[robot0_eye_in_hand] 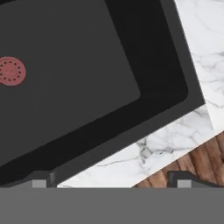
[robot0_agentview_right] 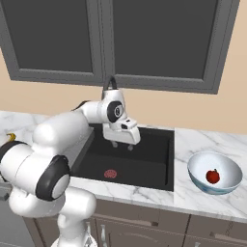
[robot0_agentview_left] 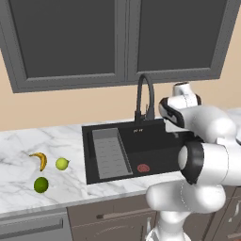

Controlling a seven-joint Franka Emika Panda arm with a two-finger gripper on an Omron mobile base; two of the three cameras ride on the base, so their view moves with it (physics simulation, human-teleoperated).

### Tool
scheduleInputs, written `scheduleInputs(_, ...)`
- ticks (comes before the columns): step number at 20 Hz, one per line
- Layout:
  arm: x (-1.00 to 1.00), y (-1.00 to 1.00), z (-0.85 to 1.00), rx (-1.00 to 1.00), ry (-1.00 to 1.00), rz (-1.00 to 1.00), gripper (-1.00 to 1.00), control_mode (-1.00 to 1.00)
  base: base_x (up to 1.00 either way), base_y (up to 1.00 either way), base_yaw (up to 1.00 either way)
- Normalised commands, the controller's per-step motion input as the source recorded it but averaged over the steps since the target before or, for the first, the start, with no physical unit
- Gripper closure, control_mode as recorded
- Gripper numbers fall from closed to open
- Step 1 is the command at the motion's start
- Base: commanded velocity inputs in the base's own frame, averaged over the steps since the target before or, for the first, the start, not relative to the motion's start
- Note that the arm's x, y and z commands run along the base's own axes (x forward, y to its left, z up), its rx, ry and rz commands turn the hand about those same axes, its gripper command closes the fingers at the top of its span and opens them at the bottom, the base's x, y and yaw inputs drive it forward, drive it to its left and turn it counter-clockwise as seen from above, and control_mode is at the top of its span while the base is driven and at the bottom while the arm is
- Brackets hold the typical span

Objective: There is a mixed pile of frozen fruits and vegetables on the counter. Locate all the frozen vegetables and place the items in a bowl on the counter. Take all the frozen fruits and defrost them in a running sink.

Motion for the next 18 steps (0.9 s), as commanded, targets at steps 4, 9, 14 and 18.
scheduleInputs(4,-0.08,0.36,0.0,0.04,0.01,0.13,-1.0,-1.0,0.0,0.0,0.0)
scheduleInputs(9,-0.07,0.39,-0.01,0.03,0.0,0.13,-1.0,-1.0,0.0,0.0,0.0)
scheduleInputs(14,-0.07,0.39,-0.01,0.04,0.0,0.12,-1.0,-1.0,0.0,0.0,0.0)
scheduleInputs(18,-0.08,0.39,-0.02,0.04,0.0,0.12,-1.0,-1.0,0.0,0.0,0.0)
